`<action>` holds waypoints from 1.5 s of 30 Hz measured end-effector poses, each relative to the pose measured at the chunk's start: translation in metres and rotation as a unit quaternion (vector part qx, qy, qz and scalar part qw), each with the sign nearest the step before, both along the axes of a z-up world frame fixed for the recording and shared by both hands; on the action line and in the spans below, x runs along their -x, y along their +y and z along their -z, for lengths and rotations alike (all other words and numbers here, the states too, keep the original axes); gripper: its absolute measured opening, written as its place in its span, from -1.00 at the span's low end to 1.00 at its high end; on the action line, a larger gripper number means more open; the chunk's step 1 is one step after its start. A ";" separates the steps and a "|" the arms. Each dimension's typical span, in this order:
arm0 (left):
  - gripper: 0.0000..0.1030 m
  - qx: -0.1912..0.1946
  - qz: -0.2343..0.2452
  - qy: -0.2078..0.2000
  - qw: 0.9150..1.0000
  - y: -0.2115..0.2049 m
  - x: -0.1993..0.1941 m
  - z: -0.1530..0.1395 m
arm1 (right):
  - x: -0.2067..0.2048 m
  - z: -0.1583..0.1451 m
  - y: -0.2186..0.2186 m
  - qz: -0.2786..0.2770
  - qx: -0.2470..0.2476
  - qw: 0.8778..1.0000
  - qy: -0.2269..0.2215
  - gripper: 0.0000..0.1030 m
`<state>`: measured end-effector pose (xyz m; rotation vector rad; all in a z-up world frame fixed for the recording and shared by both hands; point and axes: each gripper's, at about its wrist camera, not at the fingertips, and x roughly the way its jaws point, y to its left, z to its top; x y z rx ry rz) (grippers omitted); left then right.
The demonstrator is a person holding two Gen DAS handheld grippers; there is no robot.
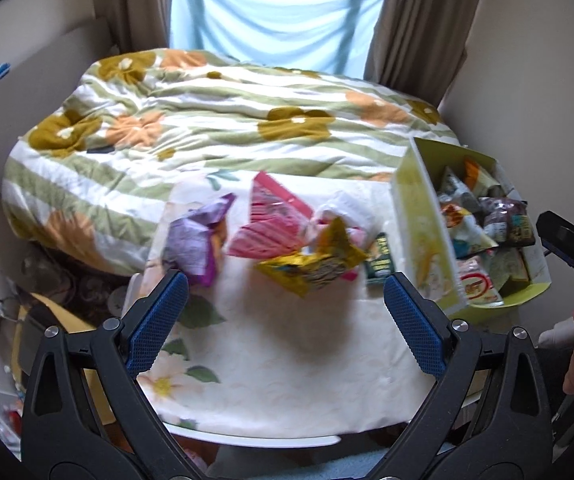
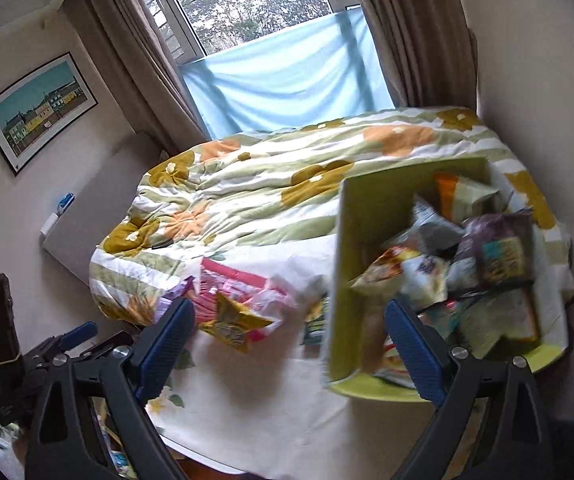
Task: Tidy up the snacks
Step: 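Move both open tools back over the snack pile on the sheet, then grasp the yellow Pillows bag with the right tool while the left tool grasps a lavender bag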
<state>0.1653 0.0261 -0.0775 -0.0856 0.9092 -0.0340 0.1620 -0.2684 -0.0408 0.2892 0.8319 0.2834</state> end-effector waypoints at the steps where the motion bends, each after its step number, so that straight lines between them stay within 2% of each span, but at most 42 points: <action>1: 0.90 -0.001 -0.001 0.003 1.000 0.013 -0.002 0.002 | -0.001 0.003 0.011 0.003 -0.004 1.000 0.004 0.84; 6: 0.90 -0.002 0.009 0.022 1.000 0.062 -0.018 0.011 | -0.006 0.021 0.052 0.020 -0.023 0.999 0.027 0.84; 13: 0.90 0.005 0.040 0.059 0.997 0.104 -0.052 0.036 | -0.016 0.055 0.096 0.053 -0.052 0.995 0.073 0.84; 20: 0.90 0.009 0.076 0.094 0.993 0.125 -0.094 0.069 | -0.021 0.099 0.116 0.117 -0.118 0.980 0.112 0.84; 30: 0.90 0.025 0.121 0.162 0.979 0.113 -0.141 0.134 | -0.038 0.151 0.134 0.166 -0.147 0.962 0.156 0.84; 33: 0.90 0.014 0.128 0.176 0.976 0.106 -0.150 0.150 | -0.043 0.159 0.134 0.178 -0.151 0.959 0.160 0.84; 40: 0.90 0.000 0.136 0.189 0.973 0.101 -0.162 0.167 | -0.052 0.165 0.132 0.200 -0.151 0.956 0.155 0.83; 45: 0.86 -0.014 0.147 0.189 0.971 0.098 -0.160 0.171 | -0.060 0.178 0.139 0.194 -0.155 0.954 0.168 0.71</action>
